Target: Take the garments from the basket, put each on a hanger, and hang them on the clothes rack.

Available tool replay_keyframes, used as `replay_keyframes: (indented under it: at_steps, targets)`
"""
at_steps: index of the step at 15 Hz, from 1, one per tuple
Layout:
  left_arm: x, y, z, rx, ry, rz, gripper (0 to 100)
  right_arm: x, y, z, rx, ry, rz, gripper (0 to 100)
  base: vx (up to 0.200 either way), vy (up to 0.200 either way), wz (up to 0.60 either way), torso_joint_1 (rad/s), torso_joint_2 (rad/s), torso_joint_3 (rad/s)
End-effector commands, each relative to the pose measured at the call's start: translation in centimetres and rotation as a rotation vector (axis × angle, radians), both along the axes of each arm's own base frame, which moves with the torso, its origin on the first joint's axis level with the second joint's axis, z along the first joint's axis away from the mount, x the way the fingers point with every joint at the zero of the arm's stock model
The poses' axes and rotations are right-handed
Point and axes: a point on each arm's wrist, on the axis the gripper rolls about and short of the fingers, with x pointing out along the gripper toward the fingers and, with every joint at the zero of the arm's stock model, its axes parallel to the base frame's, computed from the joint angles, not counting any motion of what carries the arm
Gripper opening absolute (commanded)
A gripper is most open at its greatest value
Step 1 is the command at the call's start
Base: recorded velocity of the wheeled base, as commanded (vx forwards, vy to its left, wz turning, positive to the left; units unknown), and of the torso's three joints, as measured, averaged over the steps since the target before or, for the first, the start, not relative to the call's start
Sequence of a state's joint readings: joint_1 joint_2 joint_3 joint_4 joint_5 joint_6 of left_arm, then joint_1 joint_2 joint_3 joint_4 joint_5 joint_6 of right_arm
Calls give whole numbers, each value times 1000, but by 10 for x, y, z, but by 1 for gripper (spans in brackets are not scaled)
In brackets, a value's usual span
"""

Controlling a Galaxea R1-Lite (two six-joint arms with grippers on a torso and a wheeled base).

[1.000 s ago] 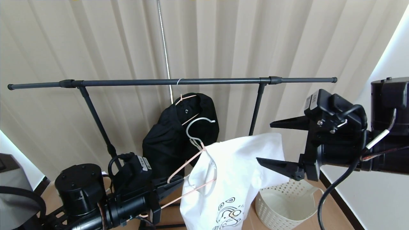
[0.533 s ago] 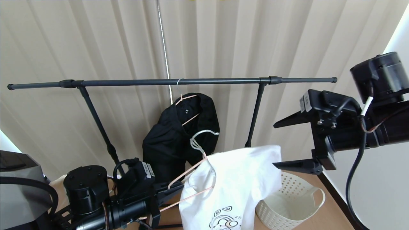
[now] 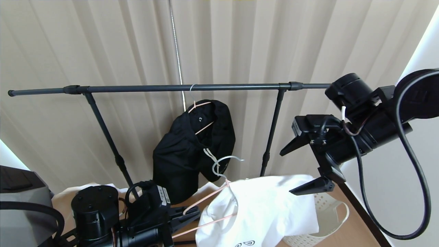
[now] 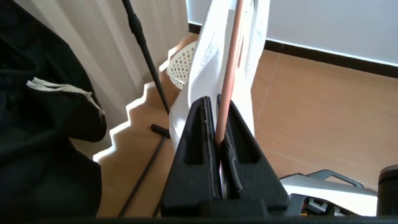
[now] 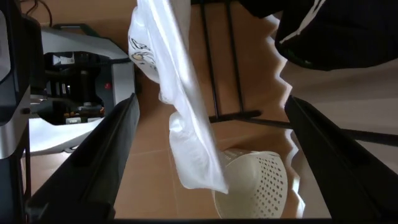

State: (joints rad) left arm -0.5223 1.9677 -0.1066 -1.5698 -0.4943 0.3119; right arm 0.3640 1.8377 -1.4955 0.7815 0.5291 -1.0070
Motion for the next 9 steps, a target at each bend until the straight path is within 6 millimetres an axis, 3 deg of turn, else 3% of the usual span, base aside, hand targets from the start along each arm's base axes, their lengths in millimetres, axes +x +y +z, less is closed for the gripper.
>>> replay_keyframes:
  at_steps: [1,9]
  targets:
    - [-1,-1,0,1,2,-6,0,3,10,-16,-8,57,29,100,0,0,0,0,0,0]
    - [-4,-1,-2,6,14,-12,0,12,23,-38,1,127,60,100,0,0,0,0,0,0]
